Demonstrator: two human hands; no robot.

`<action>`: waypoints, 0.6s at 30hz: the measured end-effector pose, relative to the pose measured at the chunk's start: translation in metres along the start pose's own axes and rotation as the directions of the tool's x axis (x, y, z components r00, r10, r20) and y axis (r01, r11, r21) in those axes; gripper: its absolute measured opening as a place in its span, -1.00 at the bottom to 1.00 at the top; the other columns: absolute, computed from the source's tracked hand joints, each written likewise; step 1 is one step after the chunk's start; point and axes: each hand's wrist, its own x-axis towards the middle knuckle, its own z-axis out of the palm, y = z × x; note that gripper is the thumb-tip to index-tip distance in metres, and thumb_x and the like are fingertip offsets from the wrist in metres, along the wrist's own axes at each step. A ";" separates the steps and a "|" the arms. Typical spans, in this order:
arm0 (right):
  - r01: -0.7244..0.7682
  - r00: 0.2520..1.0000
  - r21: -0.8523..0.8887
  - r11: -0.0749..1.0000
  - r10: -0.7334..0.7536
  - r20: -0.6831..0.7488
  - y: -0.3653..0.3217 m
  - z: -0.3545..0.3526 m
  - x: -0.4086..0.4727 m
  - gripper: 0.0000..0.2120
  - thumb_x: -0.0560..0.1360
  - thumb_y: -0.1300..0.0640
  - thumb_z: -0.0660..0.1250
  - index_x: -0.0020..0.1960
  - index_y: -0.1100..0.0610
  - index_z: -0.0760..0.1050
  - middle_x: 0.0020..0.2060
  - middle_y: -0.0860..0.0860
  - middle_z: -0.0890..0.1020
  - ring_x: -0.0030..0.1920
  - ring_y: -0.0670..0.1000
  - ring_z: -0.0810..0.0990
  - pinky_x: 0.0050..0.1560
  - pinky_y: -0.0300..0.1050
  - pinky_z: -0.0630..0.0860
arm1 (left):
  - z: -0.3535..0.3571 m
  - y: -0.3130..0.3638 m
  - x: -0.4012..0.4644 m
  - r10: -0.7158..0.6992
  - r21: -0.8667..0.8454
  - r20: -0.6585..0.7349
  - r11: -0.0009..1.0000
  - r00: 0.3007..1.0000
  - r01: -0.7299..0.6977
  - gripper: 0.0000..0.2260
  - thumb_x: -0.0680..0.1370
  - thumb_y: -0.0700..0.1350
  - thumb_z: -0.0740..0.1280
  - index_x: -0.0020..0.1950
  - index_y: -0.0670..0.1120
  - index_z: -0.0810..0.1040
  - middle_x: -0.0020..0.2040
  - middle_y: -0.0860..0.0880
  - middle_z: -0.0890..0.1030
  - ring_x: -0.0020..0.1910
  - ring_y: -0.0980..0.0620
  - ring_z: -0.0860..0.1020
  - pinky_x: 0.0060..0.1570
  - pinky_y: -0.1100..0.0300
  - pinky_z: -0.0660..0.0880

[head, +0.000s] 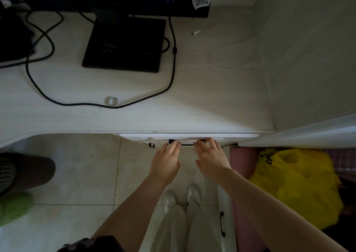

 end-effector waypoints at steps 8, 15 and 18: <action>-0.179 0.973 0.222 0.958 0.138 0.187 -0.015 0.001 -0.027 -0.40 0.55 -0.08 0.19 0.53 0.05 0.13 0.48 -0.06 0.26 0.42 0.15 0.21 0.44 0.01 0.18 | 0.005 0.013 -0.024 -0.132 -0.045 0.113 0.989 0.985 0.138 -0.42 0.58 0.05 0.15 0.57 0.02 0.07 0.58 0.08 0.09 0.55 -0.07 0.08 0.50 -0.06 0.05; -0.274 0.948 0.370 0.888 0.183 0.261 -0.022 0.001 -0.037 -0.44 0.57 -0.13 0.18 0.50 0.02 0.20 0.47 -0.06 0.29 0.41 0.11 0.25 0.42 0.00 0.25 | 0.007 0.018 -0.042 -0.157 -0.082 0.132 0.982 0.979 0.168 -0.43 0.60 0.09 0.15 0.57 0.02 0.08 0.58 0.08 0.08 0.55 -0.06 0.09 0.50 -0.05 0.07; -0.535 0.844 0.727 0.430 0.310 0.438 -0.025 -0.015 -0.038 -0.50 0.54 -0.19 0.21 0.39 0.04 0.39 0.32 0.01 0.49 0.31 0.07 0.45 0.28 -0.06 0.41 | 0.007 0.022 -0.047 -0.171 -0.099 0.126 0.978 0.977 0.184 -0.44 0.60 0.12 0.16 0.56 0.01 0.12 0.58 0.05 0.12 0.53 -0.06 0.15 0.48 -0.04 0.12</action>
